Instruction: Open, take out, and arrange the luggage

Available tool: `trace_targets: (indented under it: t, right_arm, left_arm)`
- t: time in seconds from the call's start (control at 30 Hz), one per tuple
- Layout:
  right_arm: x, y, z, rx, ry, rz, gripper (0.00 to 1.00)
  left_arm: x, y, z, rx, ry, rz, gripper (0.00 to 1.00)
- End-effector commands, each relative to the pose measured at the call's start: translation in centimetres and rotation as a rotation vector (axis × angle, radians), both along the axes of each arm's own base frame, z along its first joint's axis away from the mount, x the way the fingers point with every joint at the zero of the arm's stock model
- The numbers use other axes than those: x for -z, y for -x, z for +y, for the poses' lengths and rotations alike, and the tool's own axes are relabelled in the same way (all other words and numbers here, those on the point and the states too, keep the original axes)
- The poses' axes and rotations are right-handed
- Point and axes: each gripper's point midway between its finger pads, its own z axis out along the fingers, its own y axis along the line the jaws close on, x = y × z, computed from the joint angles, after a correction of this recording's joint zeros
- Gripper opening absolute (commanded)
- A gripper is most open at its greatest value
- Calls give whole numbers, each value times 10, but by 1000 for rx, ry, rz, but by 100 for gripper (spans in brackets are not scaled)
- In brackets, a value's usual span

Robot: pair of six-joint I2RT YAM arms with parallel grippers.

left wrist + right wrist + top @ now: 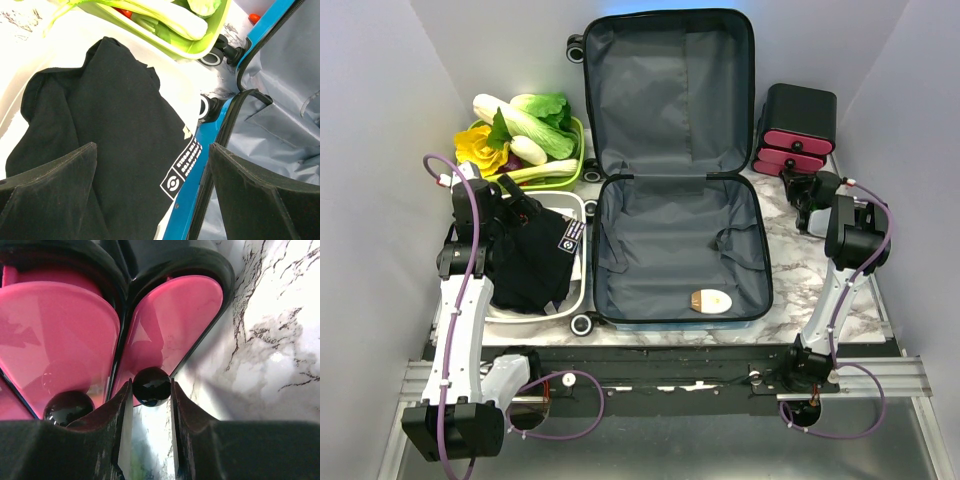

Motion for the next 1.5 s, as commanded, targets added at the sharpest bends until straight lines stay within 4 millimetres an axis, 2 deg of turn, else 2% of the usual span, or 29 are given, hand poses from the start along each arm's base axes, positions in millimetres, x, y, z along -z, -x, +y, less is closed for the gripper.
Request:
trace_targets:
  t: [0.0, 0.07, 0.1, 0.13, 0.23, 0.27, 0.33, 0.37, 0.43, 0.5, 0.63, 0.67, 0.8, 0.83, 0.87, 0.93, 1.0, 1.03, 1.1, 1.17, 1.2, 1.27, 1.3, 1.33, 1.37, 1.4, 1.47]
  right_arm:
    - [2, -1, -2, 12, -2, -4, 24]
    - [-5, 2, -1, 9, 1, -29, 21]
    - [0, 9, 1, 12, -4, -19, 18]
    - [-9, 11, 2, 9, 0, -38, 18]
    - [-2, 23, 4, 11, -8, -8, 17]
    - [3, 38, 10, 16, -47, 7, 16]
    - [13, 53, 10, 44, -65, 34, 16]
    - [6, 58, 10, 53, -57, 28, 15]
    - [15, 76, 8, 88, -57, 66, 15]
    - [3, 82, 7, 96, -39, 46, 15]
    - [7, 94, 9, 88, -24, 84, 18]
    - [8, 96, 10, 88, -25, 88, 23]
    - [11, 105, 14, 92, -51, 78, 23]
    - [6, 105, 14, 96, -53, 53, 24]
    - [5, 107, 14, 96, -49, 51, 35]
    - [3, 110, 15, 84, -30, 59, 43]
    - [0, 111, 18, 66, -25, 64, 74]
    - [2, 113, 18, 59, -15, 78, 100]
    - [-9, 115, 18, 56, 4, 71, 100]
    - [-5, 126, 19, 52, 25, 116, 100]
    - [-21, 129, 18, 57, 42, 88, 100]
    - [-15, 149, 21, 48, 61, 147, 100]
    - [-31, 156, 17, 79, 91, 130, 100]
    - [-22, 171, 17, 74, 117, 199, 100]
    - [-25, 180, 17, 76, 136, 213, 100]
    - [-21, 193, 16, 81, 162, 247, 100]
    - [-42, 213, 13, 66, 268, 248, 100]
  left_arm:
    - [-12, 3, 6, -31, -11, -26, 99]
    - [-12, 3, 5, -27, -7, -29, 99]
    - [-13, 2, 4, -22, -4, -31, 99]
    - [-11, 2, 4, -20, -2, -28, 99]
    - [-11, 0, 3, -15, 1, -33, 99]
    - [-9, 0, 2, -7, 4, -33, 99]
    - [-8, 0, 0, 1, 8, -32, 99]
    - [-9, -1, -1, 6, 10, -33, 99]
    - [-9, 0, -2, 10, 10, -32, 99]
    - [-10, 0, -2, 17, 7, -33, 99]
    - [-12, 2, -2, 22, 0, -35, 99]
    - [-12, 2, -2, 25, -2, -36, 99]
    - [-13, 4, -3, 32, -10, -33, 99]
    - [-14, 6, -3, 32, -10, -34, 99]
    - [-14, 7, -3, 36, -12, -34, 99]
    - [-15, 10, -3, 38, -15, -34, 99]
    - [-16, 12, -3, 38, -19, -38, 99]
    - [-16, 14, -3, 40, -20, -35, 99]
    - [-18, 16, -4, 44, -18, -42, 99]
    - [-19, 18, -5, 48, -17, -47, 99]
    - [-19, 19, -6, 50, -17, -49, 99]
    - [-20, 21, -11, 74, -4, -61, 99]
    - [-19, 22, -11, 78, -2, -61, 99]
    - [-19, 23, -13, 82, 1, -63, 99]
    - [-19, 24, -13, 85, 5, -63, 99]
    - [-20, 24, -16, 94, 13, -66, 99]
    - [-17, 24, -17, 100, 20, -63, 99]
